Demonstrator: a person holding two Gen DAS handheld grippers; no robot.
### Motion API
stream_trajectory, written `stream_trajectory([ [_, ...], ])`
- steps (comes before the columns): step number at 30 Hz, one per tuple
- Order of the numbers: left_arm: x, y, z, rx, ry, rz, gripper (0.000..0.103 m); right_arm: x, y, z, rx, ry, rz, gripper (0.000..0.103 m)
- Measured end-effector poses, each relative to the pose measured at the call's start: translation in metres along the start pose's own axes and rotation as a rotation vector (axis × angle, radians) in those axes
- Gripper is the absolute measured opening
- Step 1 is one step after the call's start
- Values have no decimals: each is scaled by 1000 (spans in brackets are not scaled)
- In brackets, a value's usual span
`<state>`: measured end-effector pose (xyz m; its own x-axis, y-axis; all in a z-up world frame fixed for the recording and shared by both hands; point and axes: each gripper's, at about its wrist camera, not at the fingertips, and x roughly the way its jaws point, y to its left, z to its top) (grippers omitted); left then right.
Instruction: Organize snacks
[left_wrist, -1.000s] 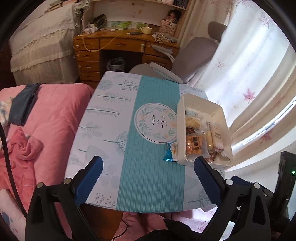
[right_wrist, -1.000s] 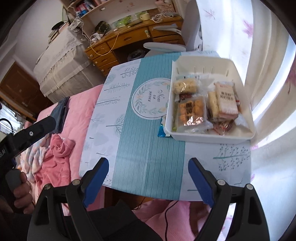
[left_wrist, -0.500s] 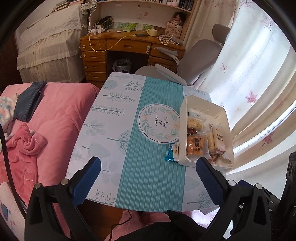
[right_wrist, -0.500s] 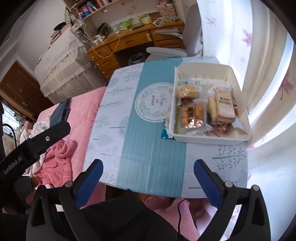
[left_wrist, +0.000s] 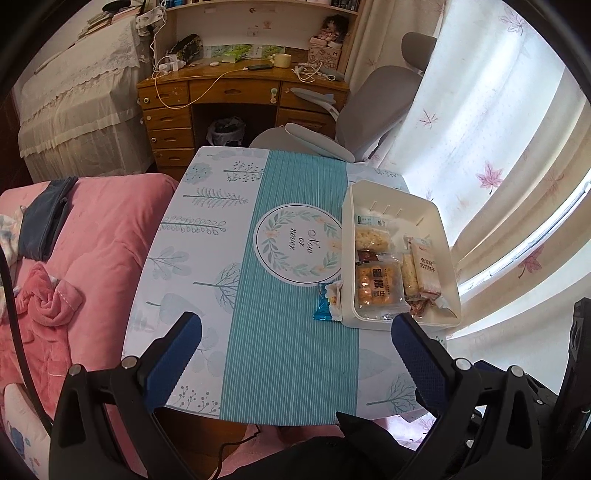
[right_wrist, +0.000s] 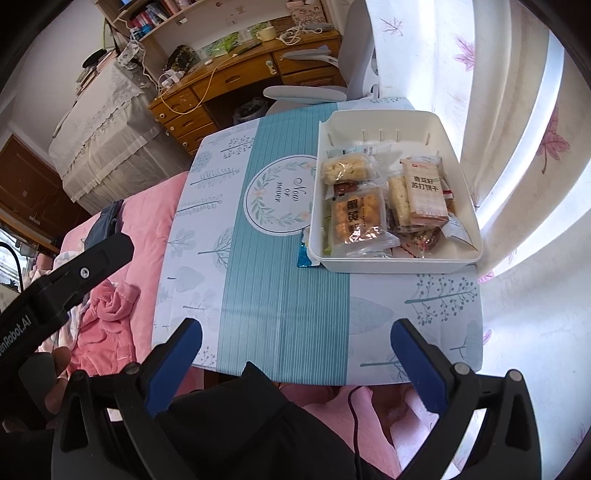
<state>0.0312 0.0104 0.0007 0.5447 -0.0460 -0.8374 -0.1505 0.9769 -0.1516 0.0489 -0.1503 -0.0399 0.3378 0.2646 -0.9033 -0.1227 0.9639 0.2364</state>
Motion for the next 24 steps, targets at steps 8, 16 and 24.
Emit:
stream_trajectory([
  [8,3,-8,4,17,-8,21,102,4,-7,3,16,10,-1,103],
  [16,6,-13,5,24,6,33,102,5,-8,3,16,12,-1,103],
  [24,7,-14,5,27,9,34,102,8,-11,5,16,18,0,103],
])
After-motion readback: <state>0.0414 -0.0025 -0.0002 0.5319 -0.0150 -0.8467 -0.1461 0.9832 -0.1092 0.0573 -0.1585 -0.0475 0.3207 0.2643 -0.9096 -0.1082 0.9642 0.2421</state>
